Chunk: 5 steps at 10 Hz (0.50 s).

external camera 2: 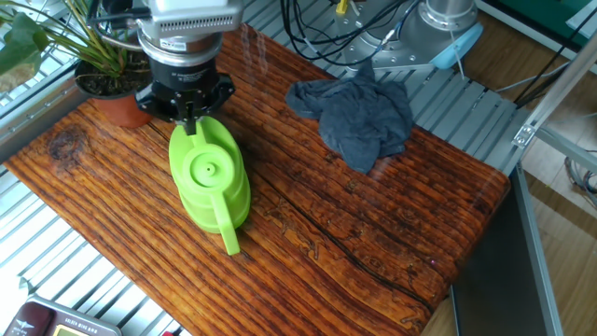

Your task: Water the plant

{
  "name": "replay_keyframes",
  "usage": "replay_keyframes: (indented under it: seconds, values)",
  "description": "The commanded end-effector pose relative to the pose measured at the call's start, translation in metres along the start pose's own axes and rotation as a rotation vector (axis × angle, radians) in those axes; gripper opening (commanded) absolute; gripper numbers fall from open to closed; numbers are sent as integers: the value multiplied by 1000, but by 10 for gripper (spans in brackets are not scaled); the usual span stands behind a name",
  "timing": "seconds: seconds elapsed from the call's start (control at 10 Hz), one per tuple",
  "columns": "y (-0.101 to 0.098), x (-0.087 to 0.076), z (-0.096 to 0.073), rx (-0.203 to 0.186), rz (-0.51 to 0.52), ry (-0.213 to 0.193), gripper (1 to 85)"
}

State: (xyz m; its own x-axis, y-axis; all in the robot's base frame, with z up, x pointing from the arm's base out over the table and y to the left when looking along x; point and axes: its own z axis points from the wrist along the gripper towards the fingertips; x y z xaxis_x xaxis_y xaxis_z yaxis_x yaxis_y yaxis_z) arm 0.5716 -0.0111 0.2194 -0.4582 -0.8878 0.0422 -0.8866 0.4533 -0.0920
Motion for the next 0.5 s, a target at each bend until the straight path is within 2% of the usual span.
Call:
replay_keyframes:
  seconds: [0.0, 0.2, 0.4]
  values:
    - [16, 1, 5, -78, -93, -1, 87]
    - [15, 9, 12, -83, -108, 21, 113]
    - [19, 13, 19, -101, -83, 1, 253]
